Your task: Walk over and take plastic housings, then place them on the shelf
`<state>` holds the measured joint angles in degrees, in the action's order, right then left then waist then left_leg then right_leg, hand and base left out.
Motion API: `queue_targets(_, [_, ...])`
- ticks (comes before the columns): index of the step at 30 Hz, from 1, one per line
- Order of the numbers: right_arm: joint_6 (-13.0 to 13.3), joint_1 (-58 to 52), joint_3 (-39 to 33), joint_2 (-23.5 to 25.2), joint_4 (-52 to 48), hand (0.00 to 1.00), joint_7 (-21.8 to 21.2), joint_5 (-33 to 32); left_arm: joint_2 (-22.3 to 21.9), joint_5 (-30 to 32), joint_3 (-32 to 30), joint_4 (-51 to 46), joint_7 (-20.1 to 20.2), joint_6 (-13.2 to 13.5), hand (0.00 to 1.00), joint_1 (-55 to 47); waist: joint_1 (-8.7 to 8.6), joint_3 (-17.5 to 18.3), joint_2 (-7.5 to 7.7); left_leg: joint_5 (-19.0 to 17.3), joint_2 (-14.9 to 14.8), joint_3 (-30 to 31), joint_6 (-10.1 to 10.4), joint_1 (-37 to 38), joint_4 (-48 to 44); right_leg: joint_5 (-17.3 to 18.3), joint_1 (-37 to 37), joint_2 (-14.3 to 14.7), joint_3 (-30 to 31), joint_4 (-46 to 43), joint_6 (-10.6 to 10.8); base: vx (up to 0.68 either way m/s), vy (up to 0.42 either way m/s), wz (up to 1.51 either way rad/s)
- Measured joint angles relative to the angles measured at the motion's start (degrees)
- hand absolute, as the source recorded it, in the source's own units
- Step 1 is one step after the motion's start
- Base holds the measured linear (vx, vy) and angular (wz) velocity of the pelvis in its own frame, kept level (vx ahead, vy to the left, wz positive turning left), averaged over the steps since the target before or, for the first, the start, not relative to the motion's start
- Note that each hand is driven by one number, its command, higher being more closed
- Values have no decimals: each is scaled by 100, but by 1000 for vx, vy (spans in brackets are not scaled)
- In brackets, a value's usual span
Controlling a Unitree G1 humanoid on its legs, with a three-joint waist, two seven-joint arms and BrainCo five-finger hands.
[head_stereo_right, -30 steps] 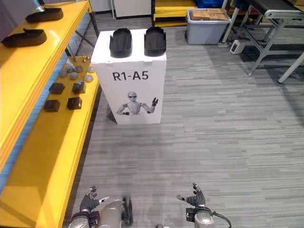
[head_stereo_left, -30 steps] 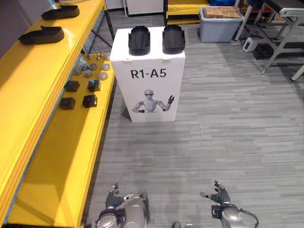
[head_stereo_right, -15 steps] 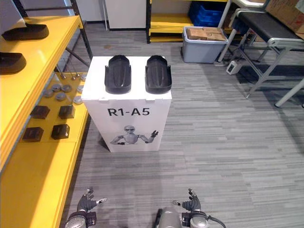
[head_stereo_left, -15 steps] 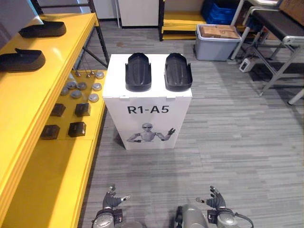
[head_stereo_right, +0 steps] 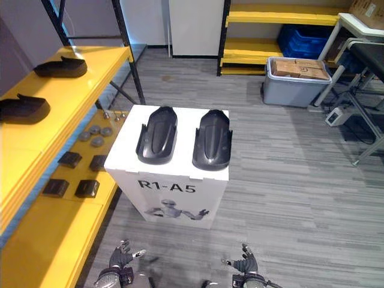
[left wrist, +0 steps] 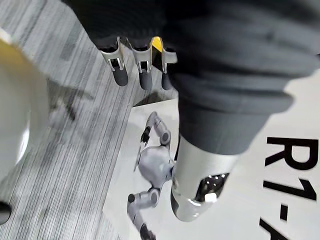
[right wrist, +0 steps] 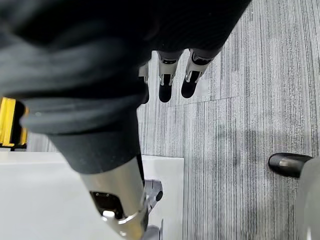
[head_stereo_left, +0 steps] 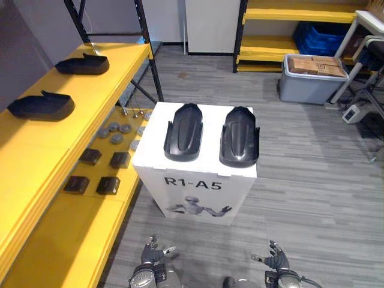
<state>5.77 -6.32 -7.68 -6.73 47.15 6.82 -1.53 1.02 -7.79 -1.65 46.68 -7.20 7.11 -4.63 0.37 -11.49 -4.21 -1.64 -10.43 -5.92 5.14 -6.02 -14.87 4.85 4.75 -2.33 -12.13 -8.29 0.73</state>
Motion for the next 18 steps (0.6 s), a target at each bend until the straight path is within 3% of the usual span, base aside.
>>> queue_targets(3, [2,-127,-63,102,87,0,1,5,205,7,90,75,4,7,0,-58,-3,93,295,84,346,-181,-120,457,575,80,148,-351,91,106,185,188,140,-5])
queue_targets(9, [3,-122,-138,153,-123,0,57,6,351,40,95,214,20,-4,0,-238,-43,197,305,299,562,-378,-165,879,1305,131,174,-481,231,180,274,81,68,-12])
queue_targets(18, [28,-536,-1041,-158,-2803,0,240,159,456,124,88,80,39,5,0,-638,-188,384,378,409,534,-687,-136,1032,1757,133,-74,-398,547,182,277,32,17,-18])
